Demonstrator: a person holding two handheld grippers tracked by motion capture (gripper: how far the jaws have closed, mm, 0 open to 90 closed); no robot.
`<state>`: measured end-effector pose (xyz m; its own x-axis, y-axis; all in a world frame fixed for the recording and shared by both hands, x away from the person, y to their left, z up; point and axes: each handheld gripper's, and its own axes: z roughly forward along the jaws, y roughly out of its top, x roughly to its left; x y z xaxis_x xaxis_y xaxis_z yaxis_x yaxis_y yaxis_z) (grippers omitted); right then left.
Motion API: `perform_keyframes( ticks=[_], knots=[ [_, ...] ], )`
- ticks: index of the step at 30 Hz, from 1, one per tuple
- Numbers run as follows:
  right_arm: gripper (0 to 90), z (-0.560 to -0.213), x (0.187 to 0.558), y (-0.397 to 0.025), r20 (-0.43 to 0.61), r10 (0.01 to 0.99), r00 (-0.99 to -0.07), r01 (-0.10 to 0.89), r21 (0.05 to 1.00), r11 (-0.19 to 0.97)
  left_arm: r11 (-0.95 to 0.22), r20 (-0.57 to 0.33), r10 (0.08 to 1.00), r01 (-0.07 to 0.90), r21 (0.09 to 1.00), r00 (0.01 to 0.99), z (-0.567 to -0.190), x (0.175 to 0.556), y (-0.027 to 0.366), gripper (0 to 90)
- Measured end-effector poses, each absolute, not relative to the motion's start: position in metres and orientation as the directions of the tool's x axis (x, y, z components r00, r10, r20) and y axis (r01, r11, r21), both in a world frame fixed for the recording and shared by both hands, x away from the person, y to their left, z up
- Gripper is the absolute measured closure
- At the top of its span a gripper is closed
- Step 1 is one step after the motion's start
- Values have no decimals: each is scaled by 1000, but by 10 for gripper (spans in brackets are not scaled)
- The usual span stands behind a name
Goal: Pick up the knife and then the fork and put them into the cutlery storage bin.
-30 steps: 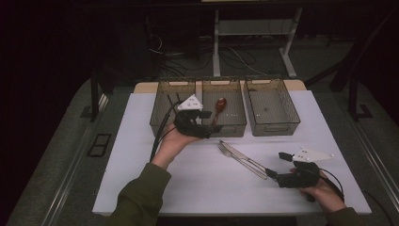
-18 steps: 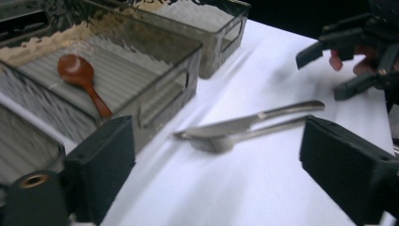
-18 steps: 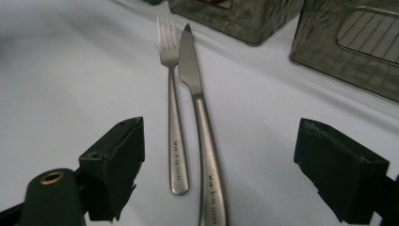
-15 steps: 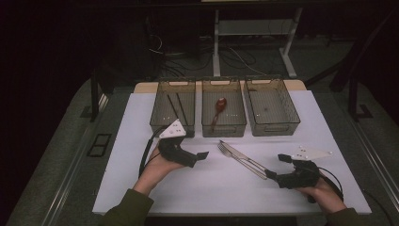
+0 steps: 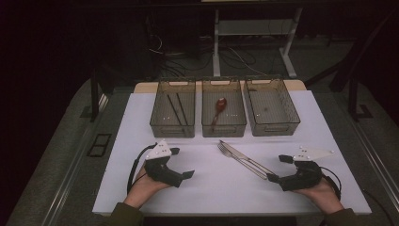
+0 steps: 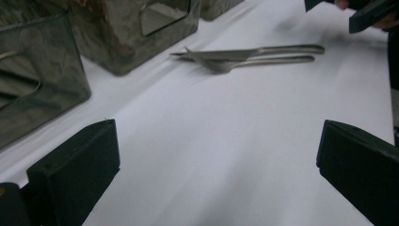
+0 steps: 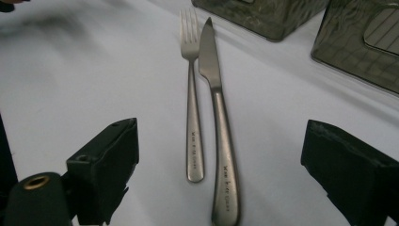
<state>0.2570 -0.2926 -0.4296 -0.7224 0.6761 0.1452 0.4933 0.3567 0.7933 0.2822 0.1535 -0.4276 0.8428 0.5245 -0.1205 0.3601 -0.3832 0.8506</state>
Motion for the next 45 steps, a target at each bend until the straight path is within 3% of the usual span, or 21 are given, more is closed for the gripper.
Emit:
perform_keyframes(
  ticks=[7, 18, 26, 45],
  knots=[
    [140, -428, 257, -293, 140, 691, -710, 508, 781, 363, -435, -101, 530, 372, 820, 842, -434, 269, 158, 0],
    [211, -425, 262, -289, 164, 678, -716, 538, 750, 386, -420, -120, 529, 382, 823, 840, -435, 270, 159, 39],
    [227, -419, 270, -286, 160, 681, -715, 550, 730, 406, -392, -146, 538, 400, 828, 830, -436, 271, 159, 0],
    [269, -399, 296, -267, 123, 666, -735, 533, 713, 456, -377, -157, 528, 396, 837, 835, -433, 270, 158, 0]
  ],
)
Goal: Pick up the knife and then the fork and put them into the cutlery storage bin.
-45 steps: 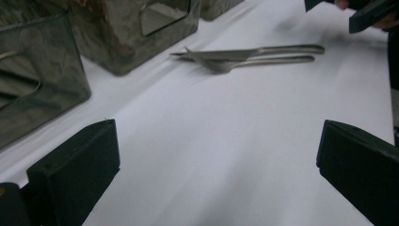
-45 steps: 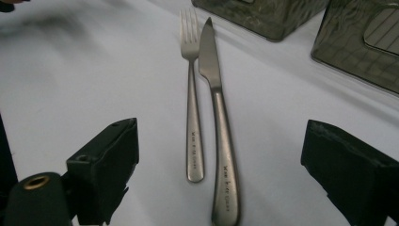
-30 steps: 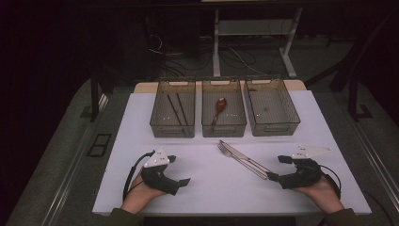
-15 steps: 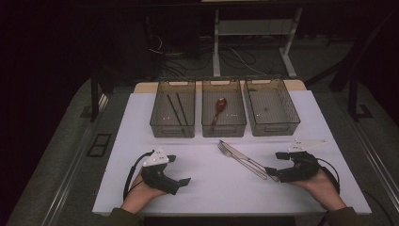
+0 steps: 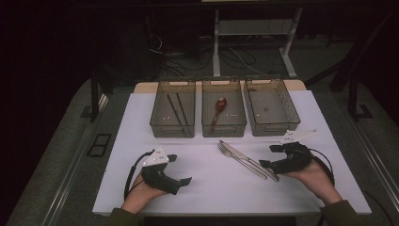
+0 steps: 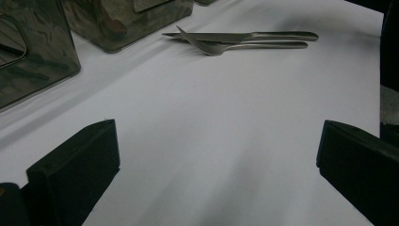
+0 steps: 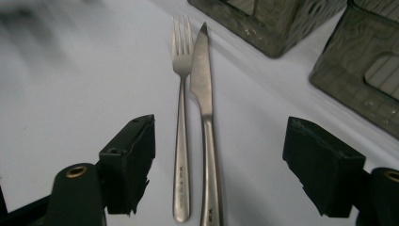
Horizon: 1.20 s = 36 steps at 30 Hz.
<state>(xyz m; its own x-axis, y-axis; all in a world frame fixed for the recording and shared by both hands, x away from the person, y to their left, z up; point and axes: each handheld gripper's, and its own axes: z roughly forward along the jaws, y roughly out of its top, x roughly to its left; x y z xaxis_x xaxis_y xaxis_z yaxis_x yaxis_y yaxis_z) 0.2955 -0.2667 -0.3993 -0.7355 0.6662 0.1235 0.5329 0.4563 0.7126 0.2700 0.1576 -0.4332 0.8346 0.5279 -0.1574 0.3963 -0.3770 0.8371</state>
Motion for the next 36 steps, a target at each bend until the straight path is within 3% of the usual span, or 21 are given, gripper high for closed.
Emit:
perform_keyframes(
  ticks=[20, 36],
  knots=[
    [296, -390, 328, -235, 116, 635, -764, 525, 684, 507, -374, -170, 510, 396, 839, 843, -436, 270, 155, 0],
    [458, -401, 346, -208, 63, 620, -782, 565, 489, 664, -377, -183, 497, 401, 835, 848, -437, 271, 154, 0]
  ],
)
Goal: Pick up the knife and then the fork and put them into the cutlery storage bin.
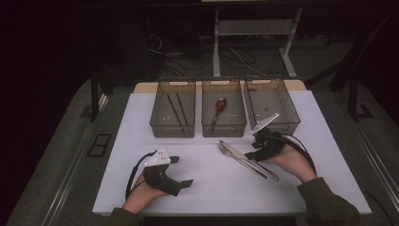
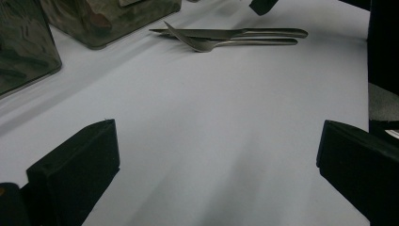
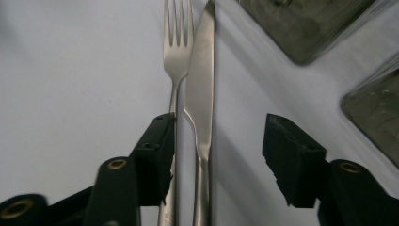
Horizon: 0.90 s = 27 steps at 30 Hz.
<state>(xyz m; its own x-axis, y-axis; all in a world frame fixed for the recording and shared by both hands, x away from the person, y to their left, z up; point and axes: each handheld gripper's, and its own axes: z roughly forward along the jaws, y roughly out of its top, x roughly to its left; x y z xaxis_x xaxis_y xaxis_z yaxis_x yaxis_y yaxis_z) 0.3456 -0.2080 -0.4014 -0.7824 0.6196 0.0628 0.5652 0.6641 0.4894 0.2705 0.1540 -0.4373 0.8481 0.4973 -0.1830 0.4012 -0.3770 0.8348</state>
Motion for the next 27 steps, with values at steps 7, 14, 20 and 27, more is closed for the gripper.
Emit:
perform_keyframes(
  ticks=[7, 14, 20, 27],
  knots=[
    [604, -408, 347, -197, 32, 598, -801, 563, 378, 735, -376, -187, 495, 403, 835, 849, -438, 271, 154, 0],
    [659, -414, 352, -190, 24, 582, -813, 563, 289, 774, -376, -190, 491, 404, 834, 850, -438, 271, 154, 0],
    [701, -420, 353, -186, 31, 577, -816, 569, 220, 793, -378, -190, 490, 404, 833, 851, -438, 271, 154, 0],
    [735, -420, 354, -180, -7, 557, -830, 548, 173, 819, -383, -188, 485, 400, 832, 854, -439, 271, 153, 0]
  ],
)
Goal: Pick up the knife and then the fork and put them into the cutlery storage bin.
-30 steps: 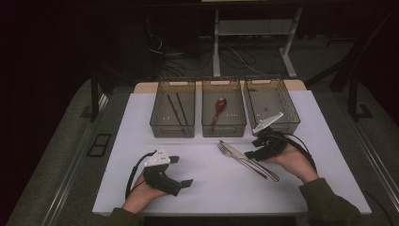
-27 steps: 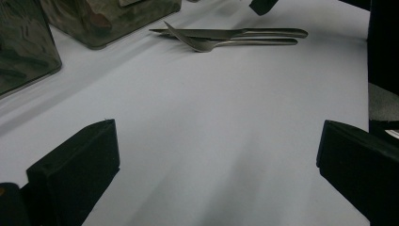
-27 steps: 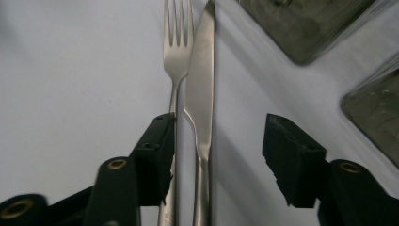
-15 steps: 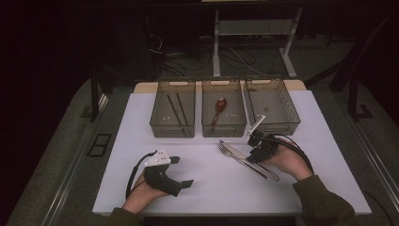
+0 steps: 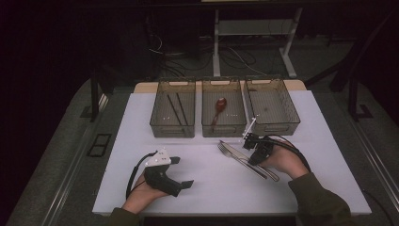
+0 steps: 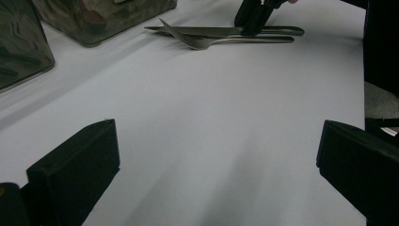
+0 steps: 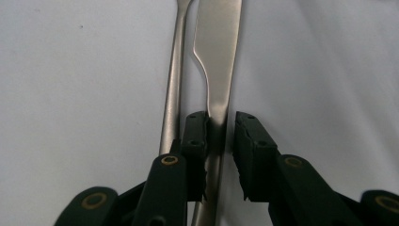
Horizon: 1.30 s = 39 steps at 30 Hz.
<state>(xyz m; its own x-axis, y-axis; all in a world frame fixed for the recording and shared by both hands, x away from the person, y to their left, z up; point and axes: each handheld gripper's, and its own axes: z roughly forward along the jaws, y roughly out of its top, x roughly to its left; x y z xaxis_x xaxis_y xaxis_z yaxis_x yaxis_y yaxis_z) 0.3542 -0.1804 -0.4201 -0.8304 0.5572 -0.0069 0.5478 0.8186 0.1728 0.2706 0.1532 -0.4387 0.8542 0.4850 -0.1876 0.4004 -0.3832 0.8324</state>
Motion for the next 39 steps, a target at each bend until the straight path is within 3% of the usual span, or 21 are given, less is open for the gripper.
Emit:
perform_keyframes(
  ticks=[7, 23, 39],
  knots=[
    [777, -420, 351, -173, -26, 555, -831, 547, 142, 825, -386, -186, 484, 400, 831, 855, -439, 270, 153, 0],
    [788, -420, 349, -180, -19, 573, -819, 561, 182, 807, -388, -187, 481, 399, 831, 857, -439, 271, 153, 0],
    [787, -405, 344, -207, 54, 593, -803, 571, 353, 741, -386, -185, 478, 395, 834, 859, -438, 270, 154, 0]
  ],
)
